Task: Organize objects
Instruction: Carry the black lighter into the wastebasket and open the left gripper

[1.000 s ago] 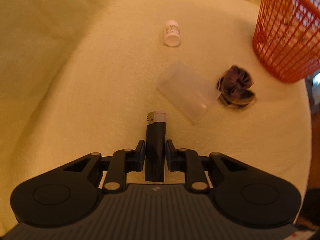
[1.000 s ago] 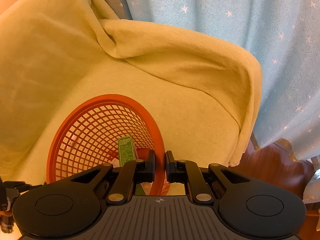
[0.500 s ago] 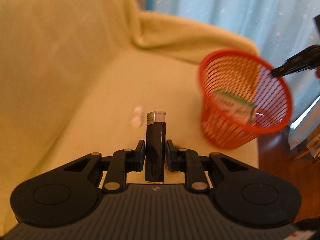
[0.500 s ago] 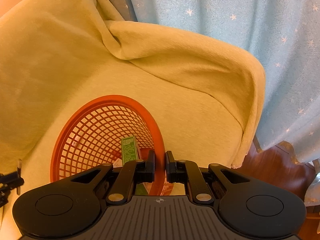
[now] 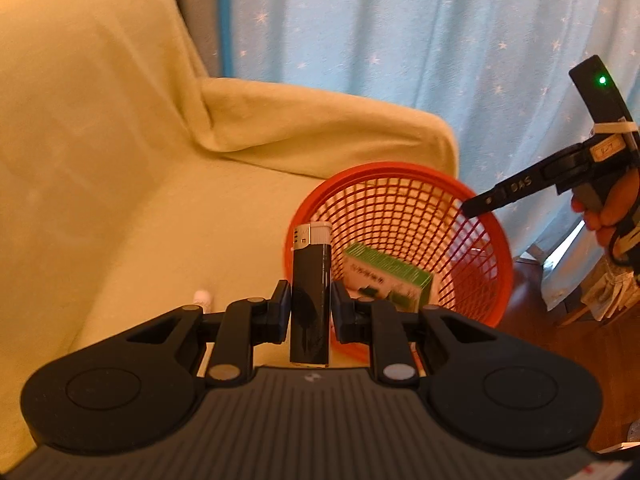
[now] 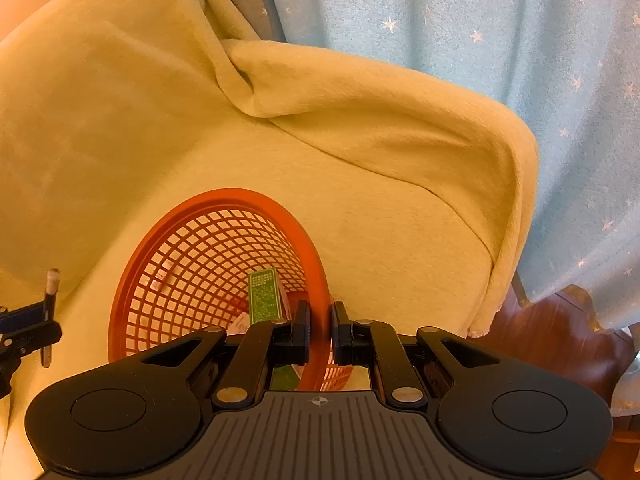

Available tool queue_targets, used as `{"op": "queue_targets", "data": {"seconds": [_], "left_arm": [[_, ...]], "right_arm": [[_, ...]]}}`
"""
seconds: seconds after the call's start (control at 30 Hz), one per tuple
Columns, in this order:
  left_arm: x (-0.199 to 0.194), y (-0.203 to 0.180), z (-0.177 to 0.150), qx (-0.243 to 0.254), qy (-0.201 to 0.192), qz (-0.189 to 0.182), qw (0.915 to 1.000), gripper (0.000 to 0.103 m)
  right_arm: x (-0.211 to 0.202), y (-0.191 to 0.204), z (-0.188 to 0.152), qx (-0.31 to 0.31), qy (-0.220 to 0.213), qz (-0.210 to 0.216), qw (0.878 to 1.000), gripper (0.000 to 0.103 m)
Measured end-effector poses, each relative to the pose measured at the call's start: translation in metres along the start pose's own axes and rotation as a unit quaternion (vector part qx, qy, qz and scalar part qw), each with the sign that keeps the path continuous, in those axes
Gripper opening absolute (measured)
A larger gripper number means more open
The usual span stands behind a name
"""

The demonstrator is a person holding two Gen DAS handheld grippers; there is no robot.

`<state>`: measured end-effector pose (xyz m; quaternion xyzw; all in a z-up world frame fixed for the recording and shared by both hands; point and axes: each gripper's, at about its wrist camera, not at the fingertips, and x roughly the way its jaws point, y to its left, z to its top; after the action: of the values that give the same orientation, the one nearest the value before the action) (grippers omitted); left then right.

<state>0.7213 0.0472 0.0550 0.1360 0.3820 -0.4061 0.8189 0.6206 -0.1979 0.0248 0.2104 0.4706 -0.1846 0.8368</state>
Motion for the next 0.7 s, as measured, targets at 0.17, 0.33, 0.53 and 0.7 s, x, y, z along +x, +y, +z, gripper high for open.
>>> {"op": "queue_targets", "data": {"seconds": [0.17,0.33,0.53,0.7], "left_arm": [[0.018,-0.016,0.014,0.010,-0.014,-0.020,0.9996,0.017],[0.031,-0.020,0.021,0.012,-0.020,-0.020,0.9995,0.019],[0.029,-0.009,0.017,0.007,-0.020,-0.008,0.9997,0.021],[0.021,0.007,0.011,0.002,-0.016,0.010,0.9998,0.024]], "right_arm": [[-0.001,-0.001,-0.002,0.002,0.001,-0.002,1.000,0.007],[-0.001,-0.001,0.000,0.001,0.002,-0.004,1.000,0.007],[-0.001,-0.002,-0.001,-0.002,0.005,-0.004,1.000,0.007],[0.000,-0.004,0.000,-0.004,0.009,-0.006,1.000,0.007]]}}
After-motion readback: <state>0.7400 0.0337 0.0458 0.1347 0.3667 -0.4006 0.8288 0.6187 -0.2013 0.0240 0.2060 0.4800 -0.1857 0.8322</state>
